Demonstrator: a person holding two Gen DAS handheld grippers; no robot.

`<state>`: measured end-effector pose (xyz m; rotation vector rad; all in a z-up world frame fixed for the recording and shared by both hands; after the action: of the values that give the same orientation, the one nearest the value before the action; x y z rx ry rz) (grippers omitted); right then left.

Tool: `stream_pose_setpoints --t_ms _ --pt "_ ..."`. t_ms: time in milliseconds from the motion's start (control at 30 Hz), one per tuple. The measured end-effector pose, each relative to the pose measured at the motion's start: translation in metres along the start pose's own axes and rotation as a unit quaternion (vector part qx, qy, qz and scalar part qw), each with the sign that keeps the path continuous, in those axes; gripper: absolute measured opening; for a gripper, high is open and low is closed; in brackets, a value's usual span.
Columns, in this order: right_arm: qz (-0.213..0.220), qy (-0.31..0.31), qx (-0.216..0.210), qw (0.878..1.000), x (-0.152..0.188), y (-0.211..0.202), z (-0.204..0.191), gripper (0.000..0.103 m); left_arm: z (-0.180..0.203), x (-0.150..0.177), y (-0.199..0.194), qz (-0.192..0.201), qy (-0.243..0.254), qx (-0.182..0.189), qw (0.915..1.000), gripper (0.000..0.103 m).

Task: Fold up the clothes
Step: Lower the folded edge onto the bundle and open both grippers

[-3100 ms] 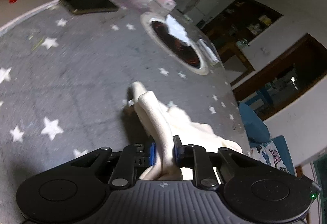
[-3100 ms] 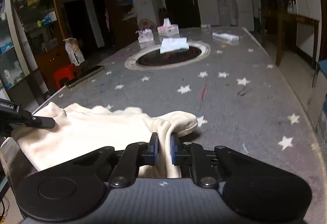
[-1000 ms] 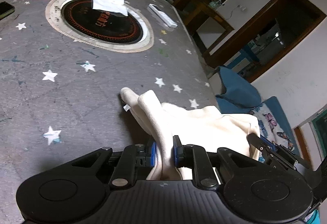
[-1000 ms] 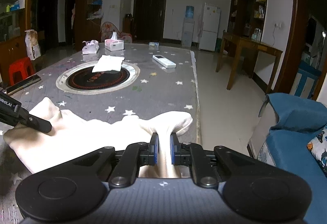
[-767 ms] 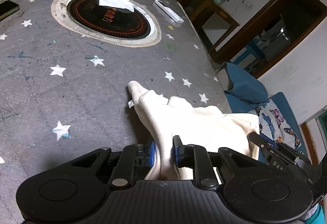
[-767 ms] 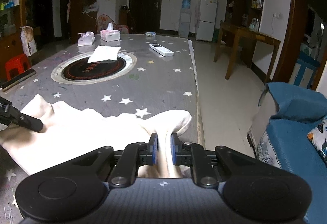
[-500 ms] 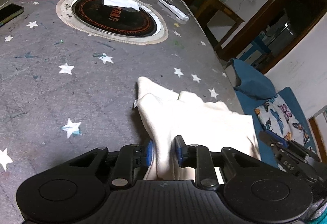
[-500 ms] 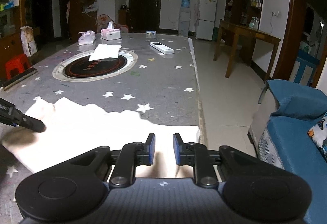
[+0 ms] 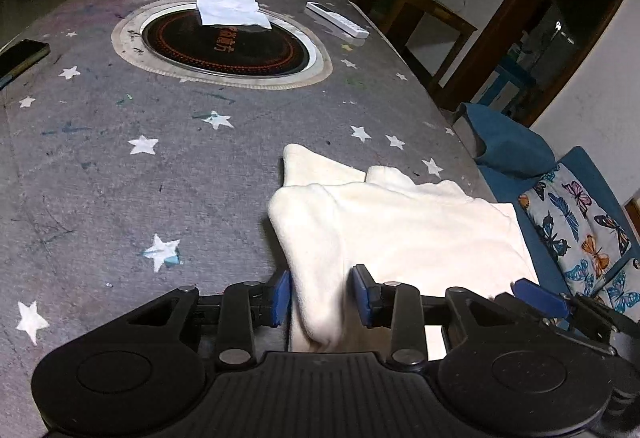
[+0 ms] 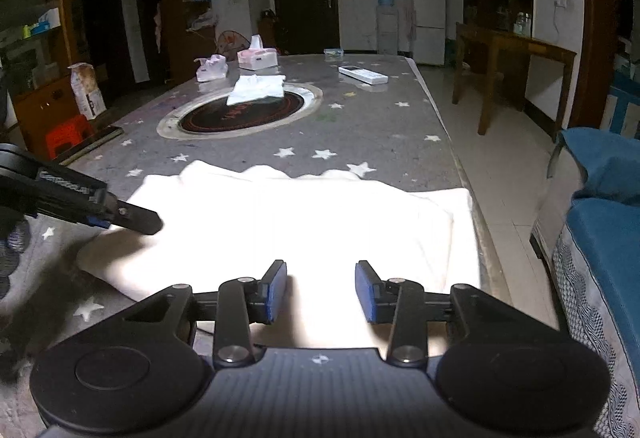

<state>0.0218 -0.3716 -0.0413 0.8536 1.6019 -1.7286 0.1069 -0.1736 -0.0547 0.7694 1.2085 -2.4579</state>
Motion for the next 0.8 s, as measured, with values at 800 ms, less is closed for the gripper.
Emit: stream_pose_setpoints --t_ms 800 --pt "0.024 -0.016 0.005 1.0 0.018 -0.023 -0.019 0.068 0.032 0.023 -0.019 0.01 0.07 -0.008 0.9974 0.047"
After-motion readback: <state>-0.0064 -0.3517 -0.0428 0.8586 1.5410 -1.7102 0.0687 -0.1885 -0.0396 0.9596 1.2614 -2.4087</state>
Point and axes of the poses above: each gripper's, at about its wrist camera, not at the fingertips, and y roughly the way its jaws point, z to its right, x to its underside, the point moved 10 cm from there along y, roughly the way its jaws point, and after that the axes turned 12 degrees about x, right-handed, at the moved point
